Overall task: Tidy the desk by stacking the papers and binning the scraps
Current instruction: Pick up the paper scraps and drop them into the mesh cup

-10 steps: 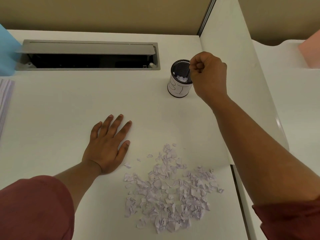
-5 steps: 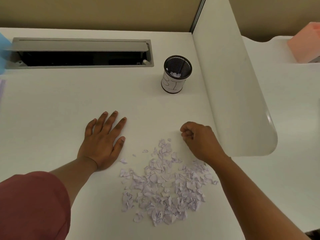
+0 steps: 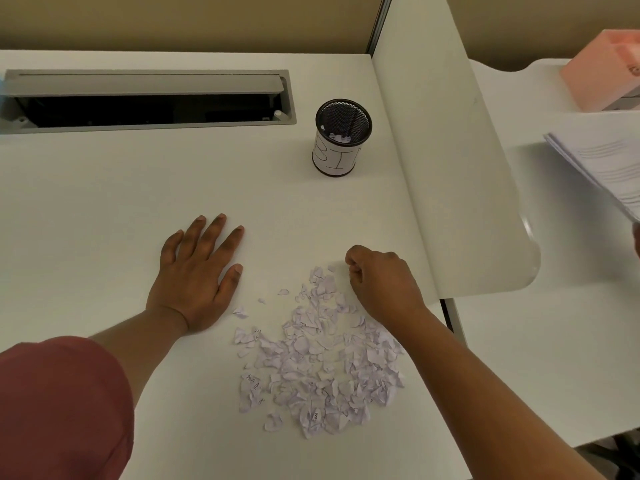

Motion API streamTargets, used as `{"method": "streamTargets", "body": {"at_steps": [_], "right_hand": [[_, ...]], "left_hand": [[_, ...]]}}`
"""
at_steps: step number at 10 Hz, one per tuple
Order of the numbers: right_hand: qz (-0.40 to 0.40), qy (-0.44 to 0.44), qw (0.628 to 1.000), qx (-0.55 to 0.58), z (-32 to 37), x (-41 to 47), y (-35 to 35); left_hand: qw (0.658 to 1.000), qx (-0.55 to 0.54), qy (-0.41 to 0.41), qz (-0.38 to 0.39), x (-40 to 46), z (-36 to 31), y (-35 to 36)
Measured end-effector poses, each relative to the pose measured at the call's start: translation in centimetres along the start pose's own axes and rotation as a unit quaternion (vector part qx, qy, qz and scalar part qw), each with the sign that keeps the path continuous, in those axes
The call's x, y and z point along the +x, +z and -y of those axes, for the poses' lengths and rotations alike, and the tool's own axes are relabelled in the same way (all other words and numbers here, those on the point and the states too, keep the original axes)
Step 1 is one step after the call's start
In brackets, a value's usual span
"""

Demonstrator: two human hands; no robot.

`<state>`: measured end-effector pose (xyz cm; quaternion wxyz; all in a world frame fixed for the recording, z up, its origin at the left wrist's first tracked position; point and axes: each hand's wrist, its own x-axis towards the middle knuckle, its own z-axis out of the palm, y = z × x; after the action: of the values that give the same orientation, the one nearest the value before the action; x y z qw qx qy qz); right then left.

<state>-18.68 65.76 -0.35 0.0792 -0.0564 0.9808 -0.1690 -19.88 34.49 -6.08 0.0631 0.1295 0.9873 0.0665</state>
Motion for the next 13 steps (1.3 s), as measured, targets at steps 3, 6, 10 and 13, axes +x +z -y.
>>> {"method": "streamTargets", "body": {"at_steps": [3,6,10,13], "right_hand": [[0.04,0.024,0.998,0.035,0.1,0.9,0.4],[-0.053,0.155,0.851,0.498,1.7,5.9,-6.7],[-0.208,0.072,0.943,0.249,3.6,16.3,-10.3],[-0.283,0.03,0.927,0.245,3.3,15.3,-8.3]], "left_hand": [[1.0,-0.003,0.001,0.0,0.0,0.0,0.0],[1.0,-0.001,0.0,0.003,0.0,0.0,-0.1],[1.0,0.011,-0.002,0.011,0.0,0.0,-0.2],[1.0,0.021,-0.001,0.018,0.0,0.0,-0.2]]}}
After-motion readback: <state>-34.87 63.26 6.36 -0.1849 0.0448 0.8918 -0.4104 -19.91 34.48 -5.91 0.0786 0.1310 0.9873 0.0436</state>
